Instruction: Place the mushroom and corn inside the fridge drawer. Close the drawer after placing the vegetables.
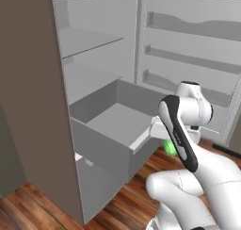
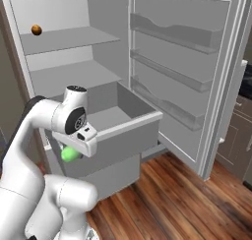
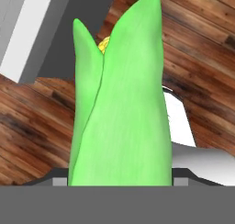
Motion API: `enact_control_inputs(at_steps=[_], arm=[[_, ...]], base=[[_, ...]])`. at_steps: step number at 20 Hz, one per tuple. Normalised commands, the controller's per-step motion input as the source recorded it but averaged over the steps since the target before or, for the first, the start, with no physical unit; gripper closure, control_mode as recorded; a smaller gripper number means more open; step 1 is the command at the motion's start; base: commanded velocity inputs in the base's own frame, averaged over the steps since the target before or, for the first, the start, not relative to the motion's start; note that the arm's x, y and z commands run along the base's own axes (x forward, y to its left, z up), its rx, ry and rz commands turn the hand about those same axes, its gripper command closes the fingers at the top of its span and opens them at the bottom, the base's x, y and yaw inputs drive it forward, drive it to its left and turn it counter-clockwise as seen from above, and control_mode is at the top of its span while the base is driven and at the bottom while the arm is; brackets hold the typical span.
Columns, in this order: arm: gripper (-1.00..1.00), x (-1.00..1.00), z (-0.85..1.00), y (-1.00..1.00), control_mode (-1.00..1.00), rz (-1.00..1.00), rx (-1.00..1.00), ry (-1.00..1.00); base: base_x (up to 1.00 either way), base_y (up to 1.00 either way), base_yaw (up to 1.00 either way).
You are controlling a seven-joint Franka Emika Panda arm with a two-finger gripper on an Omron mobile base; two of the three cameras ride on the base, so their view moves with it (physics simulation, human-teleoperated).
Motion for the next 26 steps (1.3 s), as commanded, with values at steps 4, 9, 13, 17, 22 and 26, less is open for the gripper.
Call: enact_control_inputs(at_steps=[4, 9, 13, 17, 22, 26], arm=[[1.00, 0.00, 0.00, 0.00, 1.00, 0.00, 0.00, 0.00], [1.00, 0.21, 0.58, -0.02, -1.00, 0.00, 0.00, 0.00], [1.00, 1.00, 0.94, 0.39, -1.00, -0.01, -0.02, 0.07], [1.00, 1.00, 0.53, 0.49, -1.00, -0.11, -0.05, 0.14], [1.00, 1.00, -0.02, 0.30, -1.00, -0.18, -0.02, 0.15], [1.00, 0.96, -0.38, 0.02, -1.00, -0.12, -0.01, 0.08]], base=[[0.29, 0.20, 0.03], [0.00, 0.00, 0.00], [0.00, 0.00, 0.00], [0.00, 0.00, 0.00], [0.00, 0.00, 0.00], [0.00, 0.00, 0.00]])
